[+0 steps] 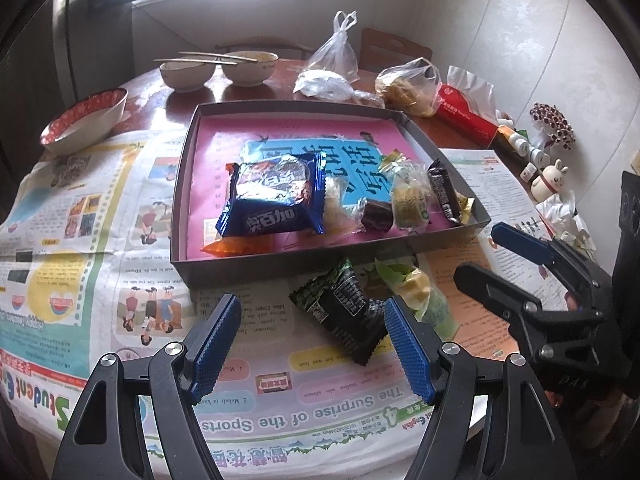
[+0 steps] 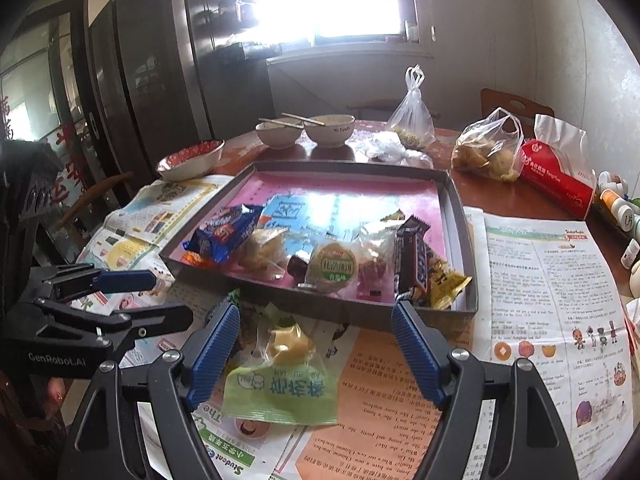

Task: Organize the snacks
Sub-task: 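Move both grippers to the dark green pack and clear bag beside the tray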

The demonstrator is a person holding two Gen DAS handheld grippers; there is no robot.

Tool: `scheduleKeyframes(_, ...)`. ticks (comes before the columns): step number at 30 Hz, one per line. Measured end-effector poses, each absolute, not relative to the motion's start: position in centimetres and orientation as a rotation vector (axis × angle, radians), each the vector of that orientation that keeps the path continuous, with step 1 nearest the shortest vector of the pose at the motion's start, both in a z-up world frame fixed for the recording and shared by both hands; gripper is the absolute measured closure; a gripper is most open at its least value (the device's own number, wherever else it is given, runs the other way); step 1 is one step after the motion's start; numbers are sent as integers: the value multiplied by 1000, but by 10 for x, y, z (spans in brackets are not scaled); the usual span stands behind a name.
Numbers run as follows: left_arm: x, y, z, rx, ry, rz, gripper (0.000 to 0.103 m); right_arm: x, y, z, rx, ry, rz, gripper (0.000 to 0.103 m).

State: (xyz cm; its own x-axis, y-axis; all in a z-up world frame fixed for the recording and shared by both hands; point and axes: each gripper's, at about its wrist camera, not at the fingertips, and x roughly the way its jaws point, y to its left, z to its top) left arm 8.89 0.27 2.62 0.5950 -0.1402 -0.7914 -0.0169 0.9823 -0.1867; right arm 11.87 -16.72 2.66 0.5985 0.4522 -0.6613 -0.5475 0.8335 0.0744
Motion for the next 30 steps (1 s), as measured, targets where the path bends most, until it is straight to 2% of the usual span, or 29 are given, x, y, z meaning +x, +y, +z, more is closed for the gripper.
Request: scheduleKeyframes(30,106,4,2,-295,998,-95,28,126,-148,-19,-219,812,577,25)
